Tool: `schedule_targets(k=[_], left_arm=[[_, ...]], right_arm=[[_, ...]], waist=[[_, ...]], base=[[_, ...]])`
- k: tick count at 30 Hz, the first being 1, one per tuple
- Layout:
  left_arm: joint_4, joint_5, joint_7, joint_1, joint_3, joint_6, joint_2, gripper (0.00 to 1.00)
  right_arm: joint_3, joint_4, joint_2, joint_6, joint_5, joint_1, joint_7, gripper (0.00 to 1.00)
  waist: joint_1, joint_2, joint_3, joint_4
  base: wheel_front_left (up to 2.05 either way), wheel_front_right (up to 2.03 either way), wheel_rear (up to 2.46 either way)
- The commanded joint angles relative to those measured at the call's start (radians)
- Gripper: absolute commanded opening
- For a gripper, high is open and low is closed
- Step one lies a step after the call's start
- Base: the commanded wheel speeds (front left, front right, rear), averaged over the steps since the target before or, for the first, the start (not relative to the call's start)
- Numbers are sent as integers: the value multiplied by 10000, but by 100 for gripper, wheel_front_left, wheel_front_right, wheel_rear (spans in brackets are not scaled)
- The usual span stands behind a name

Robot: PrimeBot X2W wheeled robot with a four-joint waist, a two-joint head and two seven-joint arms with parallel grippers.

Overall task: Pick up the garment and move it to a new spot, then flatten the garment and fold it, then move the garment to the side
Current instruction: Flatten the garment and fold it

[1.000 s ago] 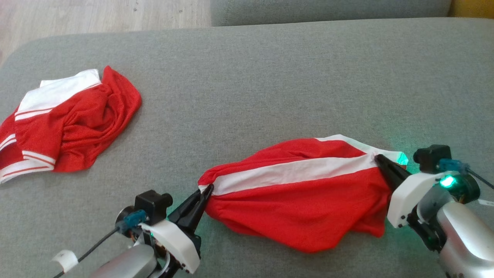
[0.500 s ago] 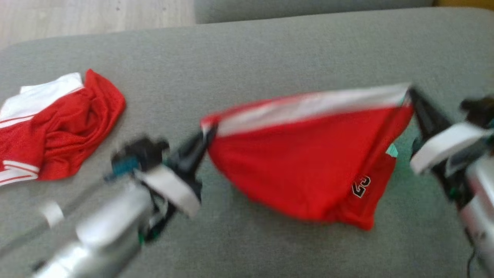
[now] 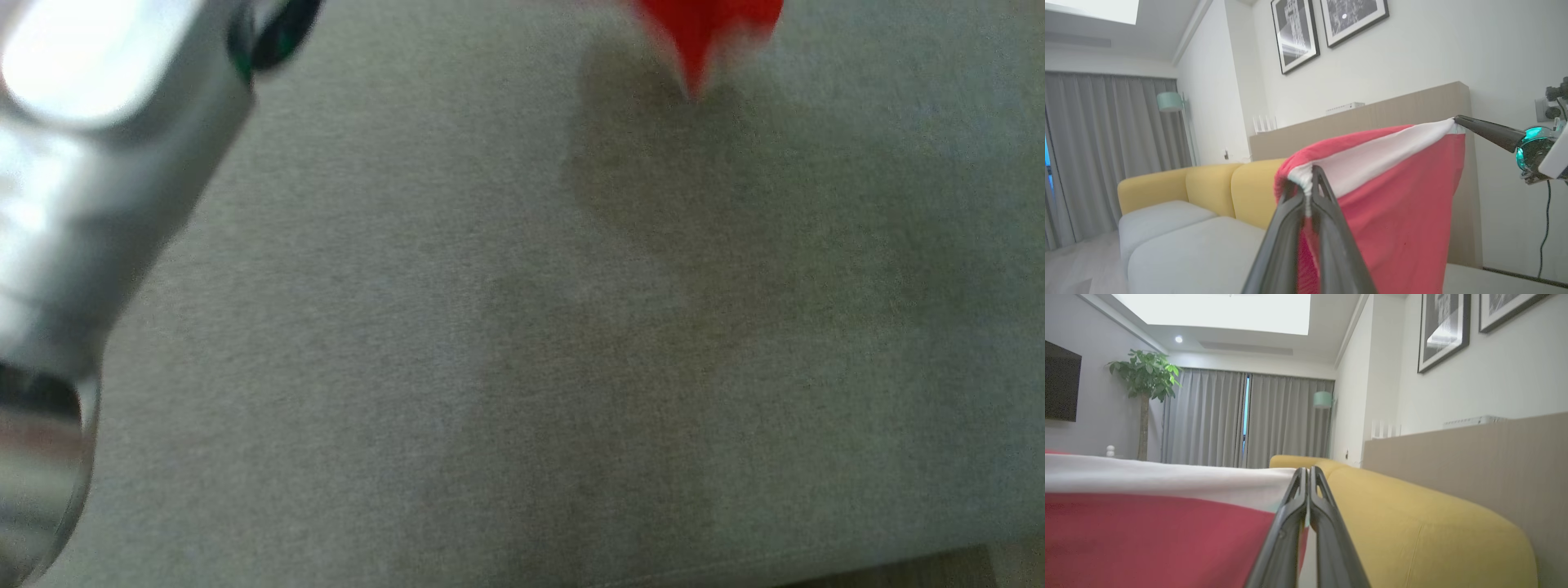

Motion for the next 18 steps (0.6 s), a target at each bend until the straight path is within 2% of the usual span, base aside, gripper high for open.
schedule_targets(k=[1, 5, 9, 13, 14, 18], left_arm=[[-9, 151, -100, -591, 507, -37, 179, 0], [484, 305, -193, -976, 979, -54, -283, 0], [40, 457, -199, 62, 953, -58, -231, 0], [-810, 971, -200, 1816, 405, -59, 45, 0], [-1222, 1383, -201, 2941, 322, -59, 149, 0], [-1974, 1966, -201, 5522, 763, -60, 221, 0]], right_arm=[[-122, -286, -233, -9, -107, -315, -101, 0], [-381, -423, -320, -9, -307, -948, -238, 0], [-59, -645, -363, -9, -253, -321, -15, 0], [-57, -923, -300, -9, -16, 1484, 241, 0], [-231, -1153, -165, -9, 80, 2662, 306, 0], [-794, -1983, 415, -9, 210, 5079, 411, 0]], waist=[[-4, 0, 261, -199], [-4, 0, 357, -154], [-4, 0, 408, -6], [-4, 0, 360, 269], [-4, 0, 264, 407], [-4, 0, -28, 537]], base=[[0, 0, 0], [0, 0, 0], [0, 0, 0], [0, 0, 0], [0, 0, 0], [0, 0, 0]])
